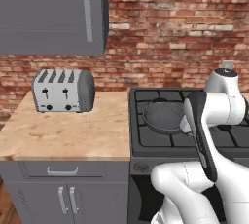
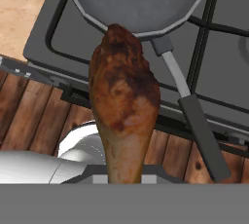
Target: Take the chicken drumsticks from the pan and place one on each plate on the dining counter.
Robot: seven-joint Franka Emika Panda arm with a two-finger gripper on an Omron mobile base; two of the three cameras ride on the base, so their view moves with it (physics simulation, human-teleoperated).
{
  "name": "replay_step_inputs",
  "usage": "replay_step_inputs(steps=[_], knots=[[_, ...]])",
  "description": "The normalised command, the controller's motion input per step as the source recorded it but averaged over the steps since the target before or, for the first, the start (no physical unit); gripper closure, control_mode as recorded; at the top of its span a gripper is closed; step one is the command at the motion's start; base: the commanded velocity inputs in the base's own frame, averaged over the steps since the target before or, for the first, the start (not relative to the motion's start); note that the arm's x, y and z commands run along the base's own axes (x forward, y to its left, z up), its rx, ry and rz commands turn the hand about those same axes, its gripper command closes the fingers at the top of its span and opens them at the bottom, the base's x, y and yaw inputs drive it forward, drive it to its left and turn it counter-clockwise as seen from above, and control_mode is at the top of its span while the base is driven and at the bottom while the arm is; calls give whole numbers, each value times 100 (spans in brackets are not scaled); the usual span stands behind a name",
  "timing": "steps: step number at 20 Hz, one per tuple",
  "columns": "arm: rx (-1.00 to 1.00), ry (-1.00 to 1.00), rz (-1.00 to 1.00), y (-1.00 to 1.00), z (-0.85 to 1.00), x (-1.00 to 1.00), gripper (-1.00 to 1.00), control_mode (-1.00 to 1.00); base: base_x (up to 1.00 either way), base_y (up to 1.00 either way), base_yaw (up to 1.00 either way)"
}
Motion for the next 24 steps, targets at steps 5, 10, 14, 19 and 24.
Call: replay_step_inputs(steps=[5, 10, 14, 19, 24], knots=[[0, 0, 0, 0, 0, -5, 100, 100, -48, -13, -3], [0, 0, 0, 0, 0, 0, 100, 100, -69, -17, -39], [0, 0, 0, 0, 0, 0, 100, 100, -26, 1, -94], [0, 0, 0, 0, 0, 0, 100, 100, -2, 4, -100], [0, 0, 0, 0, 0, 0, 100, 100, 0, 0, -100]])
